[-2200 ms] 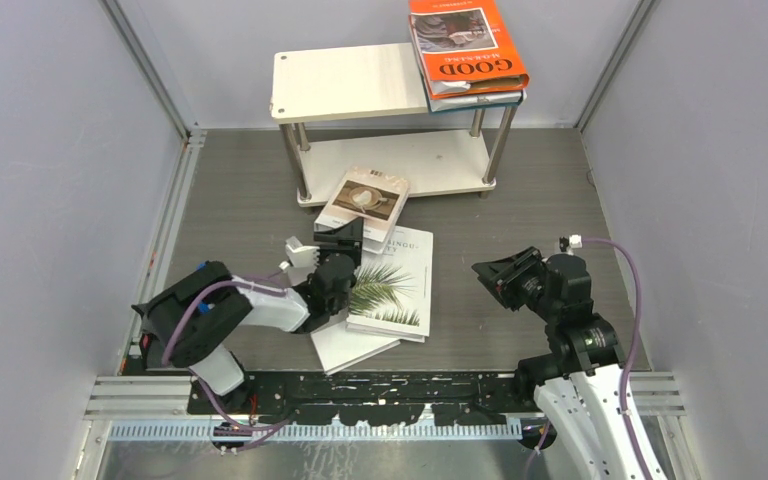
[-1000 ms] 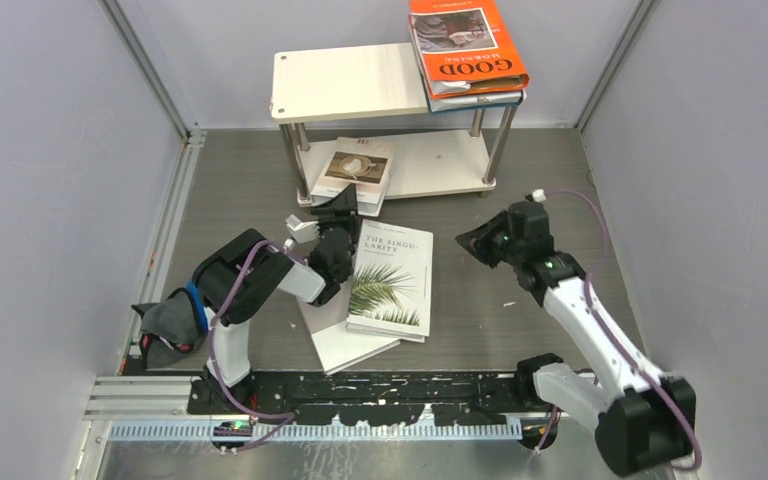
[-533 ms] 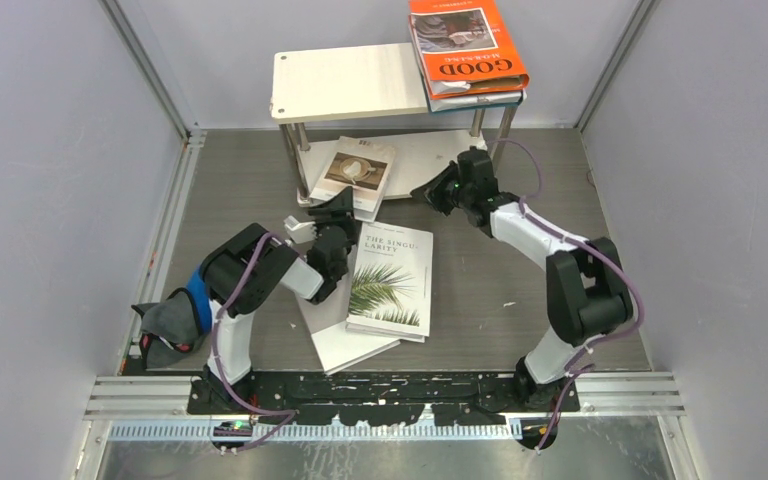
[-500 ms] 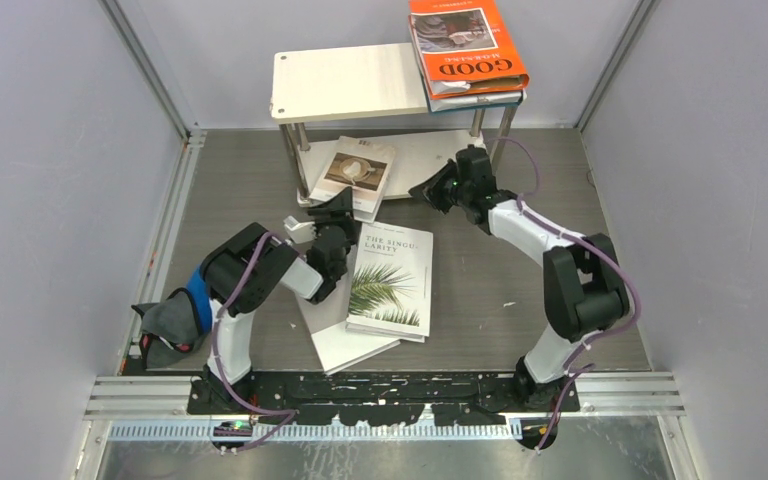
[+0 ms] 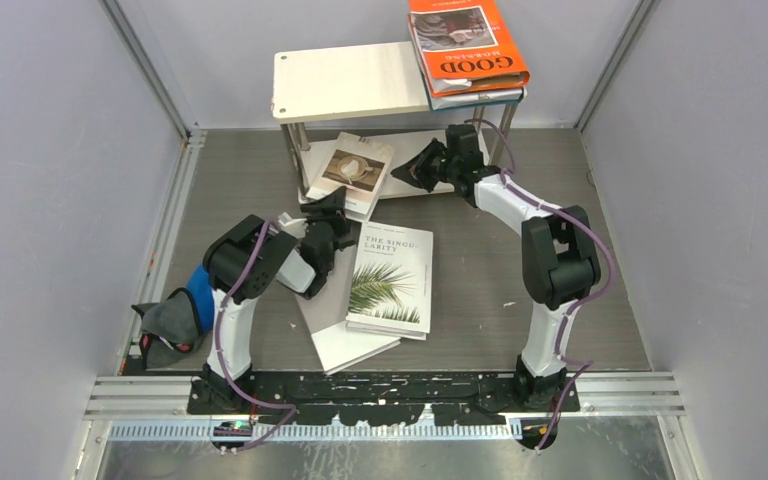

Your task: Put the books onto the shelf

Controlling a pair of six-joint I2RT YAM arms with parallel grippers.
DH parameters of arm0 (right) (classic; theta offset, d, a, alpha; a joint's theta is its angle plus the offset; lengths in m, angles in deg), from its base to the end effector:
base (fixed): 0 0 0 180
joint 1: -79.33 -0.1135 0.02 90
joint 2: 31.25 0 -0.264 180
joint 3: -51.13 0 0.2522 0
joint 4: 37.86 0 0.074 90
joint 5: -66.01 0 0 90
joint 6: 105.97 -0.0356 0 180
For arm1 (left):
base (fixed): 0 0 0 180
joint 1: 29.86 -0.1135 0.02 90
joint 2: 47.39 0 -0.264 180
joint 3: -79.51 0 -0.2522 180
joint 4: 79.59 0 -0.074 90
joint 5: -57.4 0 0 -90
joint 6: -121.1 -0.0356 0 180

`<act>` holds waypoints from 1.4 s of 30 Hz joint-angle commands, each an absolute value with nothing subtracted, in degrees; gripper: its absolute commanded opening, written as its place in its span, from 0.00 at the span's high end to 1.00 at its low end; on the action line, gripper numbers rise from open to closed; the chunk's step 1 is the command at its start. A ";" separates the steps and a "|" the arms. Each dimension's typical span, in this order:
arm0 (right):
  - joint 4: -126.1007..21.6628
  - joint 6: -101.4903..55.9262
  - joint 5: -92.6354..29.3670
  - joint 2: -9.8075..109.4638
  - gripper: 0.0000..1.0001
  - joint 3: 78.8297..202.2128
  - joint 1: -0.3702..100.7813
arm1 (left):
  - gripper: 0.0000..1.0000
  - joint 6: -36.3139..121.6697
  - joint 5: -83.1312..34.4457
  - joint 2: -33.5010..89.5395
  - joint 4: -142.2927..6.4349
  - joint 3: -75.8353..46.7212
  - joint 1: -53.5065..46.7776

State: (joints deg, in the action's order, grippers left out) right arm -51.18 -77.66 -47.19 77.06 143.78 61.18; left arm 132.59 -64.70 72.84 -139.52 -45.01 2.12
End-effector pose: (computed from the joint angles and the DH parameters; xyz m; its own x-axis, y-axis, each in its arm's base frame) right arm 0.4129 0.1501 0.2444 -0.7587 0.6029 -0.2468 0.1142 0.4962 0.8607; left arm 0.3190 -0.1769 0.1047 0.0147 -0.9878 0.1547 -0.0697 -0.1554 -0.9854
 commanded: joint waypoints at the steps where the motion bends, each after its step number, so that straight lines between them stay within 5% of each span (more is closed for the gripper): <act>1: -51.27 -78.90 -51.03 79.36 0.99 147.71 61.93 | 0.40 132.70 -61.63 72.56 -144.49 -44.55 1.31; 18: -41.67 -81.67 -50.26 81.15 0.99 141.59 61.94 | 0.34 127.84 -53.80 68.88 -145.37 -46.02 0.02; 20: -40.47 -82.18 -50.23 81.75 0.99 141.38 61.94 | 0.12 127.21 -53.25 67.94 -145.37 -46.64 0.02; 23: -38.93 -82.49 -49.52 82.79 0.99 141.31 61.97 | 0.09 126.67 -52.64 66.80 -145.37 -47.73 0.02; 42: -33.91 -85.01 -47.28 89.43 0.99 145.94 61.07 | 0.04 123.21 -47.81 57.79 -139.92 -54.14 -0.59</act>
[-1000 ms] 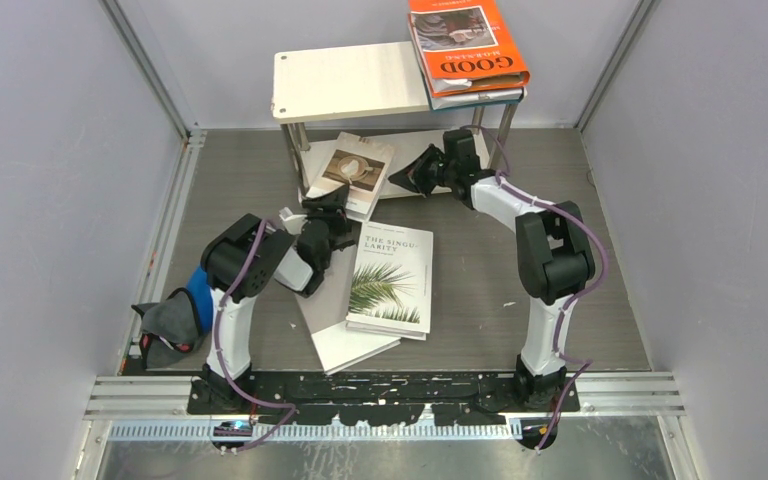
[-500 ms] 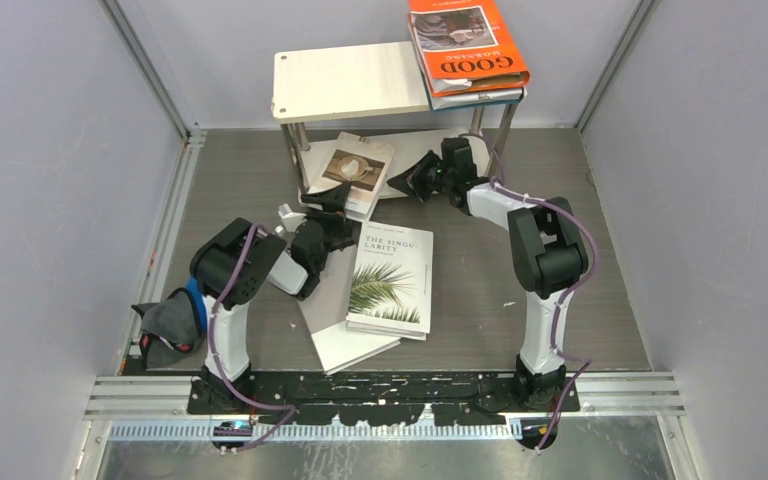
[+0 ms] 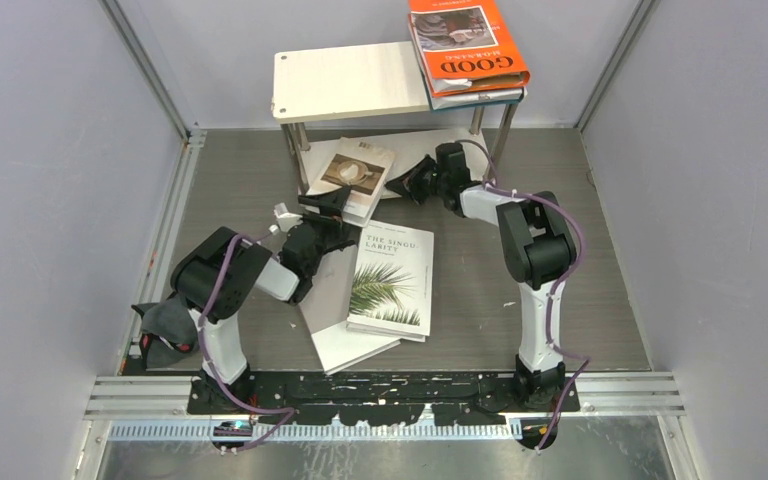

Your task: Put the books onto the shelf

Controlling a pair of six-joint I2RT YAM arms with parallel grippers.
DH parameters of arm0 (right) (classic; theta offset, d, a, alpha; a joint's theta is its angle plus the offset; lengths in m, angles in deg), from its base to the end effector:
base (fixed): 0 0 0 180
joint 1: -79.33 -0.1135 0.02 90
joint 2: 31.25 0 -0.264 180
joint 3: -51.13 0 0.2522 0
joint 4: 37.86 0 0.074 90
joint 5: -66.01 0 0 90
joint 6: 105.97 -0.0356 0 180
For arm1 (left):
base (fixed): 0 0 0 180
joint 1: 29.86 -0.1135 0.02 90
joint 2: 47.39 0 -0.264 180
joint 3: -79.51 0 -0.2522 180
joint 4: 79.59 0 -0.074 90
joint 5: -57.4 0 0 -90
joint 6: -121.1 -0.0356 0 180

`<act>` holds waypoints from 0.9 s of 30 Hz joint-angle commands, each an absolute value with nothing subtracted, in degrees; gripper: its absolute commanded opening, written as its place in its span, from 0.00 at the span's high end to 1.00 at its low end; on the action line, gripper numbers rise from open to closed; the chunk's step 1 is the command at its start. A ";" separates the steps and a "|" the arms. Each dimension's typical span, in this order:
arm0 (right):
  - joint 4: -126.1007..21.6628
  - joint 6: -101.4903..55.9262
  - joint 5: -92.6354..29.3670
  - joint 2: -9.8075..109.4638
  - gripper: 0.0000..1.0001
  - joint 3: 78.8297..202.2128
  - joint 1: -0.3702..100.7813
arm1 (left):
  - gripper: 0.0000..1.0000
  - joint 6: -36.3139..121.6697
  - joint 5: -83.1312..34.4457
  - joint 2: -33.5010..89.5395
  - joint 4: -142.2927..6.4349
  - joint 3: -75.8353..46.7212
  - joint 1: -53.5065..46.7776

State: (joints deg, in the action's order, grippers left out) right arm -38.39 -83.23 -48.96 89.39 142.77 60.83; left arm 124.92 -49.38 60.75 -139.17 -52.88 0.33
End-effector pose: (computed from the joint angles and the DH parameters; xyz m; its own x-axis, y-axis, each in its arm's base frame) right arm 0.4387 0.1626 0.1660 -0.7672 0.6249 -0.1444 0.1852 0.4315 0.8829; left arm 0.2942 -0.1592 0.1430 -0.2305 -0.9711 0.0618 -0.0298 -0.0565 -0.9980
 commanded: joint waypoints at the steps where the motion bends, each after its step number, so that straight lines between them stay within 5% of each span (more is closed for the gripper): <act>1: -33.80 -85.10 -47.28 89.39 0.99 146.07 61.07 | 0.04 123.27 -47.40 57.86 -139.84 -54.21 -0.82; 27: -36.54 -85.96 -49.48 98.22 0.99 160.44 60.08 | 0.04 125.12 -37.88 60.55 -140.49 -51.77 -6.03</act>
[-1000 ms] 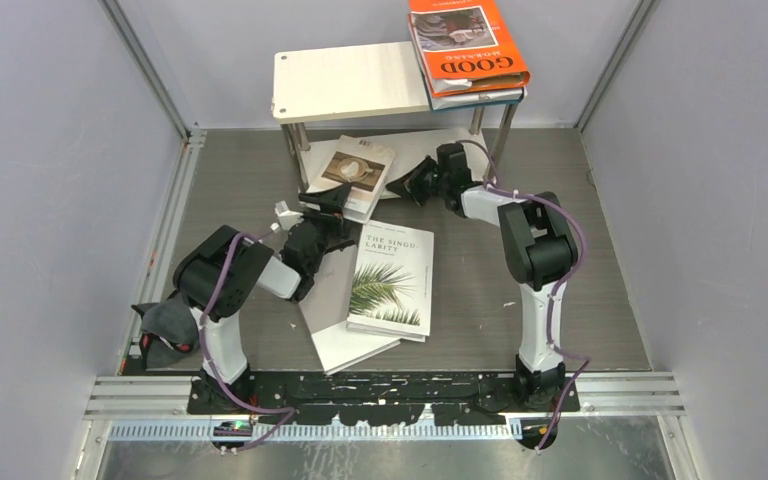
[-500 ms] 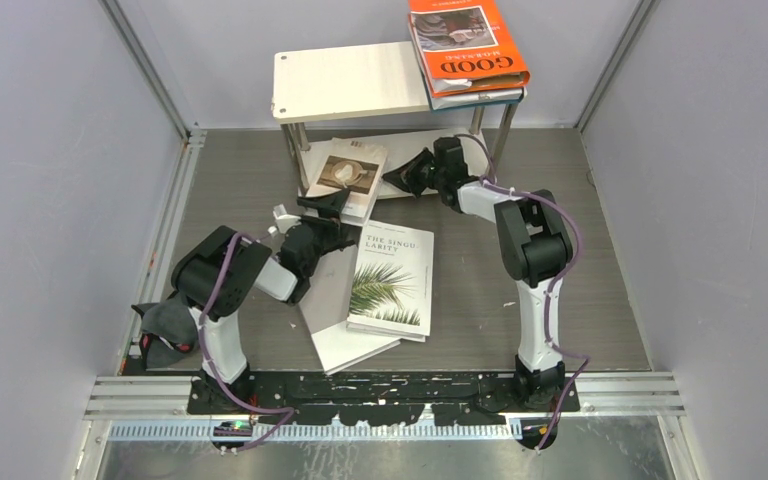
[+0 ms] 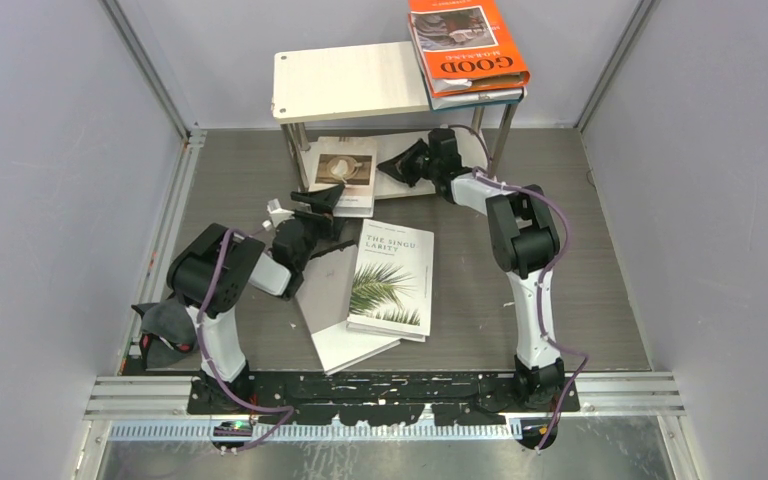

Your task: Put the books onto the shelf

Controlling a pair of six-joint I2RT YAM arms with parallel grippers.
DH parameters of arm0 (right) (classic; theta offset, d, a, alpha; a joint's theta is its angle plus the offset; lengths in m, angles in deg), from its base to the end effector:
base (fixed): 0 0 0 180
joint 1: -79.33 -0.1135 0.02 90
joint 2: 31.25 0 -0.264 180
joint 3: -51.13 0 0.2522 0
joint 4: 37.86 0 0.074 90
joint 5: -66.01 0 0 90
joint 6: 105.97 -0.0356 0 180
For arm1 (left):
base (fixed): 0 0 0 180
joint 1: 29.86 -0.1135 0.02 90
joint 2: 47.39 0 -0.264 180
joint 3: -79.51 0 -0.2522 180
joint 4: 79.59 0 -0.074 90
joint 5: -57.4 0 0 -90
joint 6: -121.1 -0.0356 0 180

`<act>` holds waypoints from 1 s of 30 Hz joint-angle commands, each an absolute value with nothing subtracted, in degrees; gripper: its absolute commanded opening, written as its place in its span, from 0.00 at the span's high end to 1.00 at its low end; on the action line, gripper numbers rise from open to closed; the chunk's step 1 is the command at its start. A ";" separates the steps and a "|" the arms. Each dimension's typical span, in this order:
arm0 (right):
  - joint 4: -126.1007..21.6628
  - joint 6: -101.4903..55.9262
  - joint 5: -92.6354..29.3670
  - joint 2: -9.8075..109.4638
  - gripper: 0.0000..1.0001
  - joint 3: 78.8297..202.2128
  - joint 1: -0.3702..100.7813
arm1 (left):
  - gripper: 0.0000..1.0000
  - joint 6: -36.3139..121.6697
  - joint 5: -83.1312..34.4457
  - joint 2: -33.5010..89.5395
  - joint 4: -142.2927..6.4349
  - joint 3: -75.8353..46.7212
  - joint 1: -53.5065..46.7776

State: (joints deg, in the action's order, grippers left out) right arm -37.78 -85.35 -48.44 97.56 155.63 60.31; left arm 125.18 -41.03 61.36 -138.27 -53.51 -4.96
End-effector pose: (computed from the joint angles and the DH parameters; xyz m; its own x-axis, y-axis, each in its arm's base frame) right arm 0.4796 0.1809 0.1717 -0.7483 0.6433 -0.1622 0.1330 0.3849 0.9133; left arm 0.3044 -0.1356 0.1354 -0.2795 -0.9581 0.0632 -0.0690 -0.0456 -0.9966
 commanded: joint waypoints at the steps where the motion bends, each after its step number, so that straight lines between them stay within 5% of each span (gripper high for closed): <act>1: -36.59 -86.08 -49.59 98.80 0.99 161.21 60.09 | 0.04 125.14 -37.47 60.55 -140.41 -51.68 -6.24; 30: -38.79 -89.00 -50.69 110.71 0.99 179.66 59.49 | 0.04 128.05 -27.03 67.05 -139.54 -44.59 -11.90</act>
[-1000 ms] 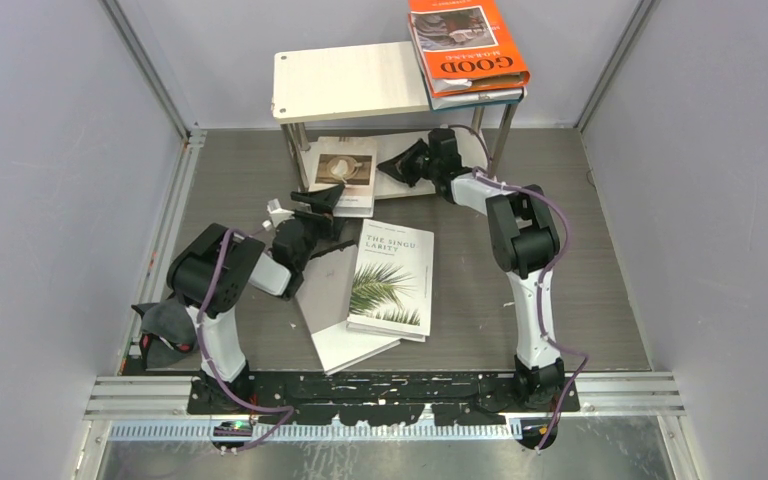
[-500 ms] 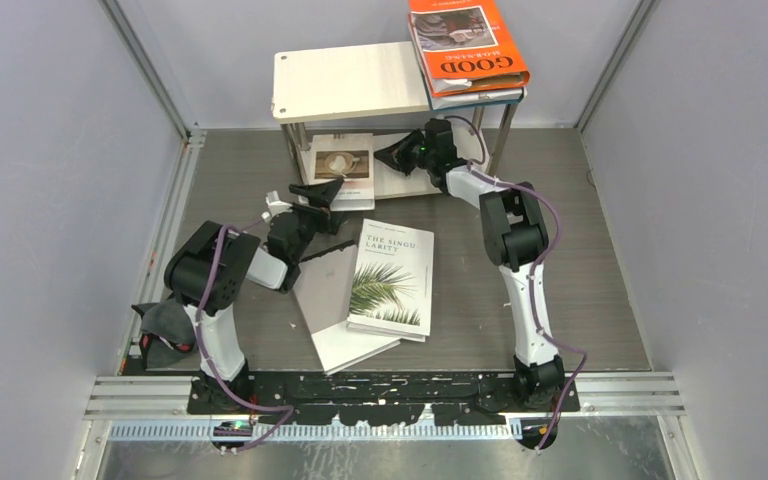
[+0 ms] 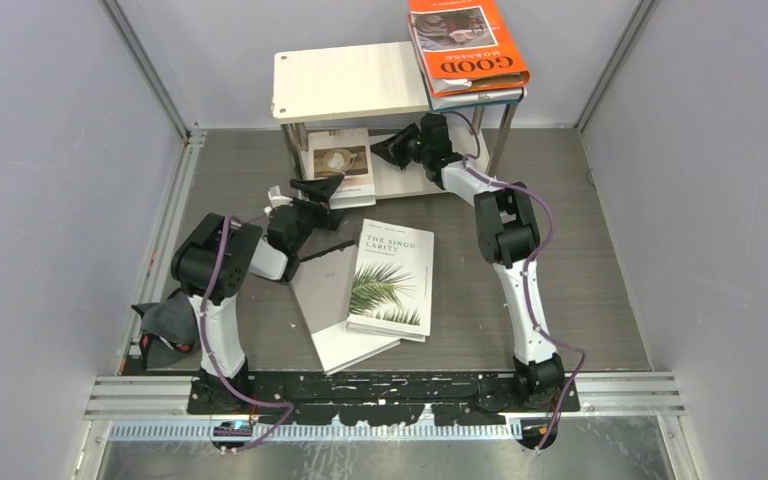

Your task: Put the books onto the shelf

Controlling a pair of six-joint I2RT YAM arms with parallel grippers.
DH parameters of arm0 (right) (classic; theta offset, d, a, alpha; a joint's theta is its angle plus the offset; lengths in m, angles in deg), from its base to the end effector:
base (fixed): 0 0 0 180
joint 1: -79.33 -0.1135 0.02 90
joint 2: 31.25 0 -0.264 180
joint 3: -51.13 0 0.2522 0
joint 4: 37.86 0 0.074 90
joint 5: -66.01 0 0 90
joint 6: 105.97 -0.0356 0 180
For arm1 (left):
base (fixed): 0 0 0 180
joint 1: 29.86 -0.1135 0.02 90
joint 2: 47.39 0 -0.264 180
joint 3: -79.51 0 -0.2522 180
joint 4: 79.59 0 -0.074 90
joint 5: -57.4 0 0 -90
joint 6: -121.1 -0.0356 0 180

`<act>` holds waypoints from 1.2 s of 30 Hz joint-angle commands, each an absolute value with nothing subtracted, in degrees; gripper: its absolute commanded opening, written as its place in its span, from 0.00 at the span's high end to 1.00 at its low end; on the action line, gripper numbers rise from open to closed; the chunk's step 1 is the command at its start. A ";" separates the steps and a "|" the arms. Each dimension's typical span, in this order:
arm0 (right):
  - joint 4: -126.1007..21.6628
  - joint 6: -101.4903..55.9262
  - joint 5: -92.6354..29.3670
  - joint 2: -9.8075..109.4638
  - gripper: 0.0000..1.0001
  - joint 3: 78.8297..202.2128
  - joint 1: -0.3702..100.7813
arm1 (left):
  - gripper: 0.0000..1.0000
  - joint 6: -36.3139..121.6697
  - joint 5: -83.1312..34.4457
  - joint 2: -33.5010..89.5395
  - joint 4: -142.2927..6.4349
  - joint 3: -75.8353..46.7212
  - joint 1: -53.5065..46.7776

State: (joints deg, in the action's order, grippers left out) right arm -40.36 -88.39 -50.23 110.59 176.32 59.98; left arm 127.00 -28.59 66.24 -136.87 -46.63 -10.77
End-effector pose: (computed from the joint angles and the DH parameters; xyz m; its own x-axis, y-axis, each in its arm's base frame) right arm 0.5319 0.2035 0.1696 -0.7525 0.6420 -0.1471 0.0863 0.3174 0.9444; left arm 0.3415 -0.1208 0.1327 -0.3860 -0.9164 0.1057 -0.0812 -0.0804 -0.9935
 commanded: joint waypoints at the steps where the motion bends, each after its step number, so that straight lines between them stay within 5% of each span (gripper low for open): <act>1: -38.73 -89.05 -50.63 110.77 0.99 179.71 59.47 | 0.04 128.23 -26.95 67.40 -139.71 -44.40 -12.12; 17: -40.00 -89.26 -51.06 113.28 0.99 184.05 59.40 | 0.04 128.93 -25.11 69.29 -139.55 -42.13 -13.60; 36: -35.45 -87.96 -47.86 107.43 0.99 173.52 59.56 | 0.01 126.02 -20.78 66.95 -135.92 -43.89 -13.76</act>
